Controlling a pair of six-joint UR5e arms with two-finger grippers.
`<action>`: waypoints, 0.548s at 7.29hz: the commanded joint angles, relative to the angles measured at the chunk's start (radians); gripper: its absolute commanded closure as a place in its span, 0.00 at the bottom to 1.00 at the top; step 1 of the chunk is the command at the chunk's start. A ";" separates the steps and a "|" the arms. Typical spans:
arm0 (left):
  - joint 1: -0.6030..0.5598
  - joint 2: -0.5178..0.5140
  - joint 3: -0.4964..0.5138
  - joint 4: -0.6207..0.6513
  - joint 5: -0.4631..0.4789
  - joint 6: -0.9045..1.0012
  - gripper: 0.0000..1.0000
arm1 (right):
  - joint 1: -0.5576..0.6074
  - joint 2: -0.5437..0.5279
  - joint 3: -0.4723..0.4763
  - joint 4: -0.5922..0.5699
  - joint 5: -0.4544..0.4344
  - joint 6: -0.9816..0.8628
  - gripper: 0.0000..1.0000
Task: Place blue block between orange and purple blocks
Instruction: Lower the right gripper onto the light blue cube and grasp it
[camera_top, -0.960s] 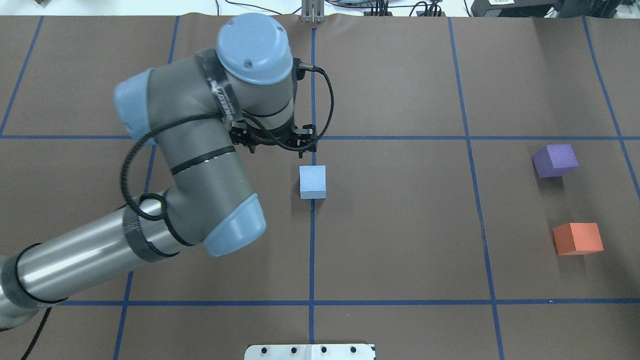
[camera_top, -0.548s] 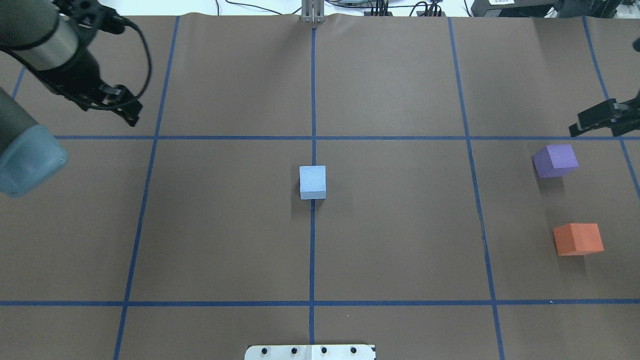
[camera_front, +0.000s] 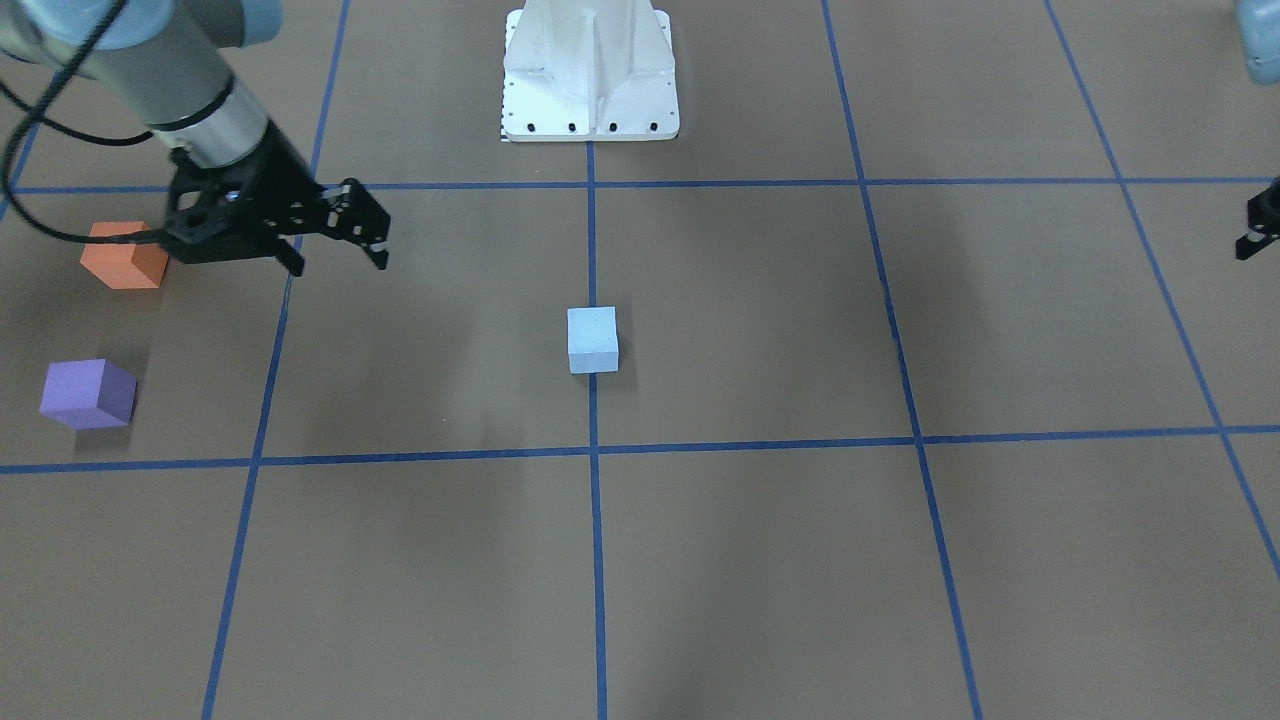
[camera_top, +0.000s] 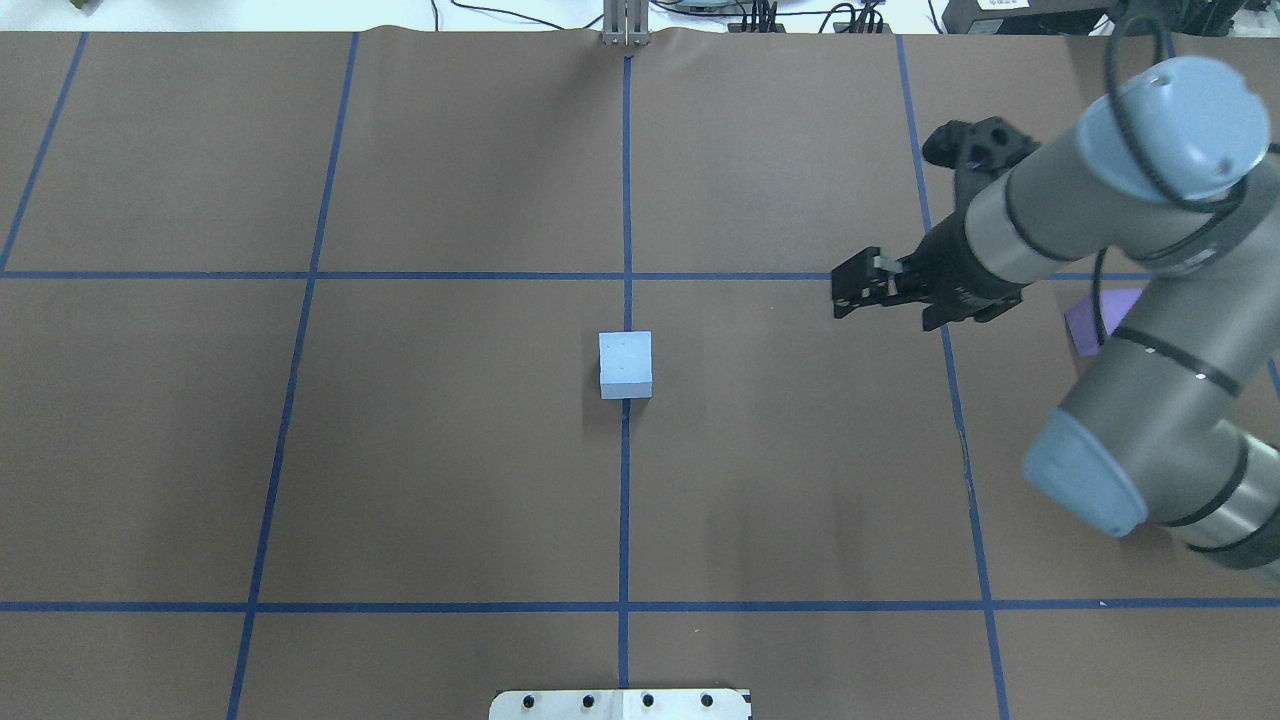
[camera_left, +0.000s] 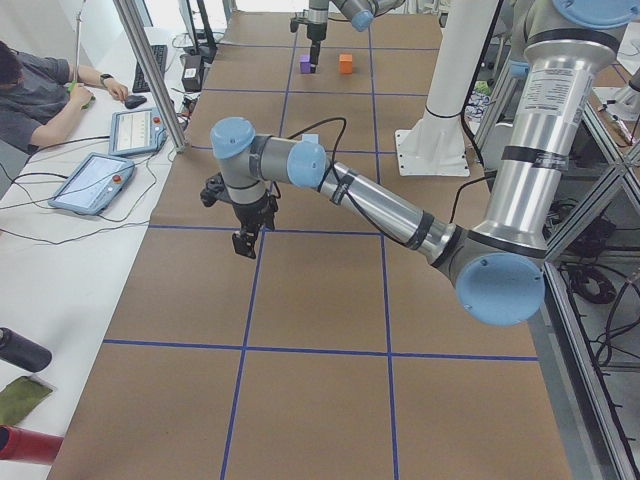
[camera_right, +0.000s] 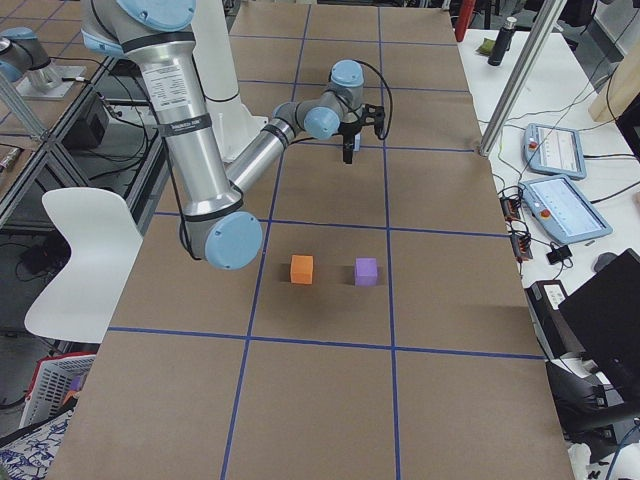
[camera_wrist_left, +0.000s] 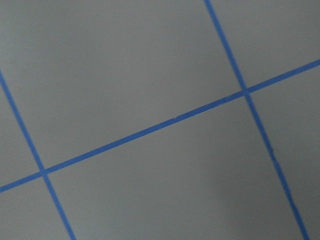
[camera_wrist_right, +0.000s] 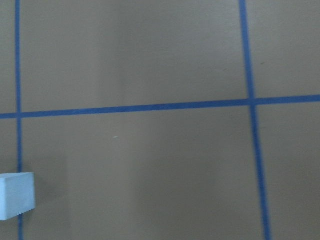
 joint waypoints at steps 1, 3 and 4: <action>-0.119 0.121 0.096 -0.099 -0.003 0.168 0.00 | -0.172 0.247 -0.155 -0.117 -0.171 0.081 0.00; -0.131 0.195 0.100 -0.205 -0.001 0.156 0.00 | -0.193 0.449 -0.414 -0.116 -0.198 0.064 0.00; -0.133 0.197 0.099 -0.205 -0.001 0.156 0.00 | -0.202 0.494 -0.489 -0.110 -0.227 0.044 0.00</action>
